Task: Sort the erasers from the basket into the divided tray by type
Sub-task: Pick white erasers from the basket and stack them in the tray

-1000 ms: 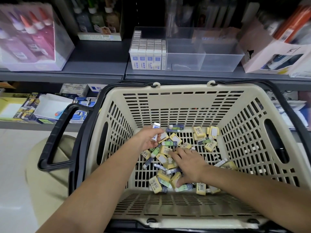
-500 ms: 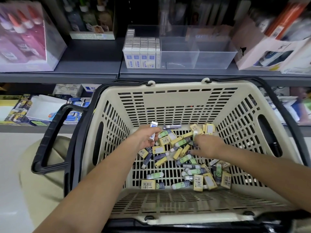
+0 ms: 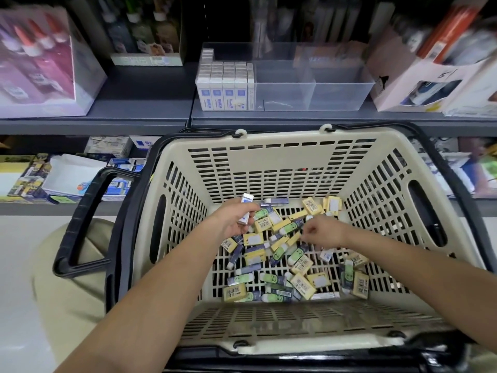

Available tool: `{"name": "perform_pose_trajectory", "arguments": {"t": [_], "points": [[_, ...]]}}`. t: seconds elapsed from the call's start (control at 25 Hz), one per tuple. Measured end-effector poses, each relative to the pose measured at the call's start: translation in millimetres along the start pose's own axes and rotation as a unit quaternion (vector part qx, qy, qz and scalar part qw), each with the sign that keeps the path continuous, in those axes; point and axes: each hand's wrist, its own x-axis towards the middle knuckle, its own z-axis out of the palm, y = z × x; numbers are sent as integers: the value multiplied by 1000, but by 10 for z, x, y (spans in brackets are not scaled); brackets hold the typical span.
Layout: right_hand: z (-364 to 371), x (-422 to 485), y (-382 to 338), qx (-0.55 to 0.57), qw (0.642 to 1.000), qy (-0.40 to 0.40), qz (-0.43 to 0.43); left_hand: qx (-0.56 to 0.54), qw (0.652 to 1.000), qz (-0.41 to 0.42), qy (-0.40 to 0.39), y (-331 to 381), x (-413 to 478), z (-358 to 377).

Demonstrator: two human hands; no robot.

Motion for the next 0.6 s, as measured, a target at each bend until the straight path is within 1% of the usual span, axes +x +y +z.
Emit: {"name": "perform_pose_trajectory", "arguments": {"t": [0.04, 0.08, 0.12, 0.16, 0.2, 0.24, 0.32, 0.36, 0.44, 0.52, 0.6], "points": [[-58, -7, 52, -124, 992, 24, 27, 4, 1000, 1, 1, 1, 0, -1], [-91, -34, 103, -213, 974, 28, 66, 8, 1000, 2, 2, -2, -1, 1], [-105, -67, 145, -255, 962, 13, 99, 12, 1000, 3, 2, -6, 1, 7], [-94, -90, 169, -246, 962, -13, 119, 15, 1000, 4, 1, -7, 3, 13], [-65, -88, 169, -212, 969, -37, 121, 16, 1000, 5, 0, -10, 5, 19], [-26, -76, 155, -176, 978, -47, 105, 16, 1000, 6, -1, -10, 4, 17], [81, -35, 124, -141, 988, -26, 64, 18, 1000, 8, -3, -14, 6, 9], [160, -29, 105, -147, 988, -13, 53, 20, 1000, 10, -4, -18, 10, 7], [296, -12, 112, -148, 987, 20, 63, 15, 1000, 13, -8, -28, 6, 3], [350, 19, 139, -94, 992, 35, 82, 5, 1000, 17, -23, -38, -4, 3], [333, 57, 159, -56, 994, 35, 84, 9, 999, 17, -45, -60, -19, 24]]}}
